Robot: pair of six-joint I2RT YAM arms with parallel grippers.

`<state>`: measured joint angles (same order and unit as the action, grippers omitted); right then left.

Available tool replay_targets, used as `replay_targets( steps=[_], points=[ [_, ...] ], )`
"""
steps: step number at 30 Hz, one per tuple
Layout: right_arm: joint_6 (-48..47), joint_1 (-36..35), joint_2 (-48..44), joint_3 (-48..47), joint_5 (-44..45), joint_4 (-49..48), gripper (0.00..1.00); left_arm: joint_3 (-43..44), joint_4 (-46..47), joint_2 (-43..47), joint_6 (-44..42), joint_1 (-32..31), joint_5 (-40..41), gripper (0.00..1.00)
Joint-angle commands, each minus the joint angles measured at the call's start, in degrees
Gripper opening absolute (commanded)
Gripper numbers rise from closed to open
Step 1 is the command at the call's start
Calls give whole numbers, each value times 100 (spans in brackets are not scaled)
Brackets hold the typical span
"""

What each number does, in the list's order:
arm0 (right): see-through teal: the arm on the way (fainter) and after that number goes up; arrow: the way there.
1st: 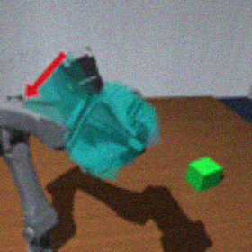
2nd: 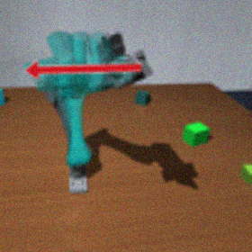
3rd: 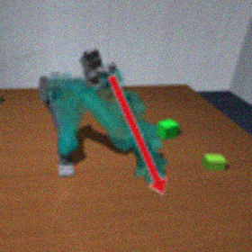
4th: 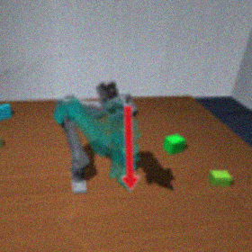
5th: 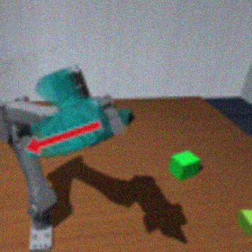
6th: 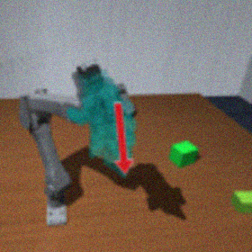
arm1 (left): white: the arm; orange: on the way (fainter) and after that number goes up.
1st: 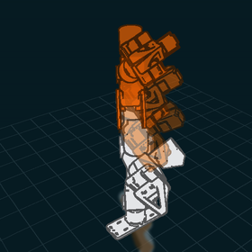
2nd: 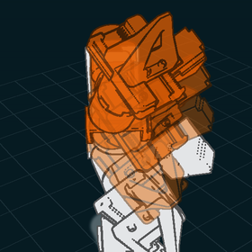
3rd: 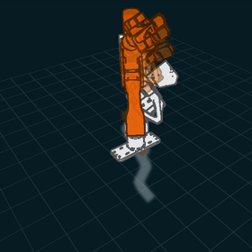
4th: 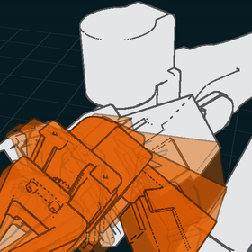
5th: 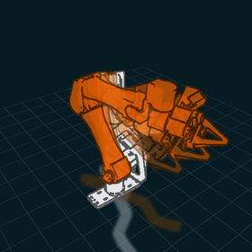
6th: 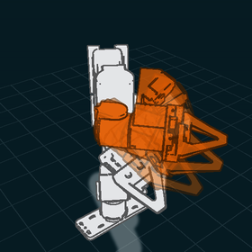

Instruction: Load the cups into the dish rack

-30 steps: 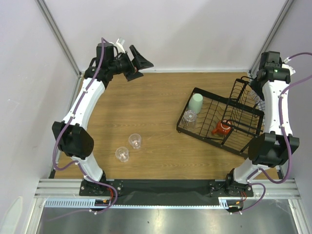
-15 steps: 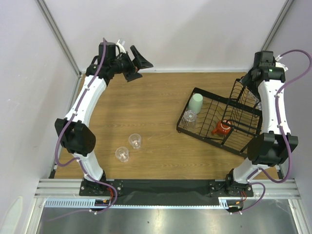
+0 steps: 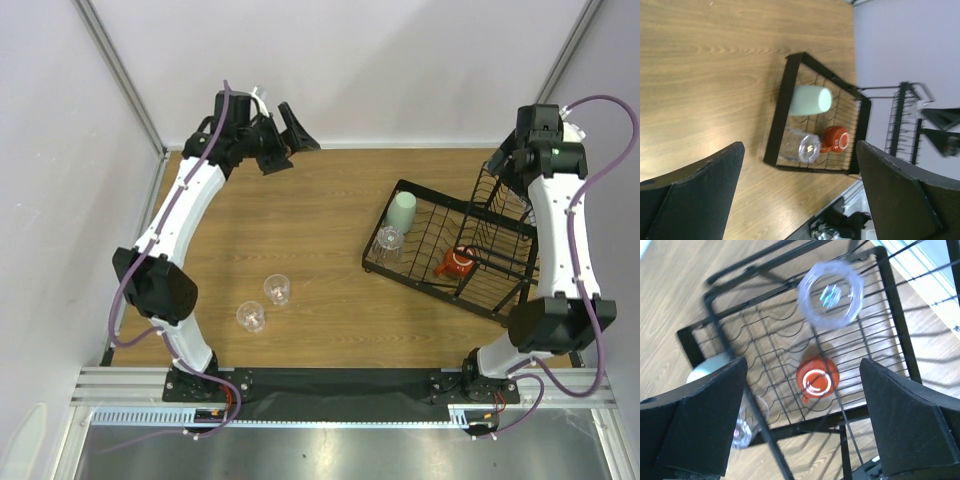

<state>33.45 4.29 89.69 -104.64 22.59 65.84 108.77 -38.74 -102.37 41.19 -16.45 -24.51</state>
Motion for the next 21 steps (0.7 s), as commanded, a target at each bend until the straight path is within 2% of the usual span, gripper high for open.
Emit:
replay_targets(
  steps=[1,7,10,18,21],
  points=[
    [-400,-192,-636,-136,-315,122,100,-49,-317,560,-374,-366,612,100],
    [-682,-771,-1321,74,-869,376,100,-136,-432,981,-595,-1263,1247,100],
    [-726,-807,-1805,356,-1317,446,100,-364,-722,1201,-350,-1466,1361,100],
    [-823,-825,-2807,1164,-2205,509,100,-1507,-1021,2448,117,-1607,1538,100],
    [-805,-825,-2974,1279,-2890,438,100,-1973,-1188,2844,354,-1633,1440,100]
  ],
)
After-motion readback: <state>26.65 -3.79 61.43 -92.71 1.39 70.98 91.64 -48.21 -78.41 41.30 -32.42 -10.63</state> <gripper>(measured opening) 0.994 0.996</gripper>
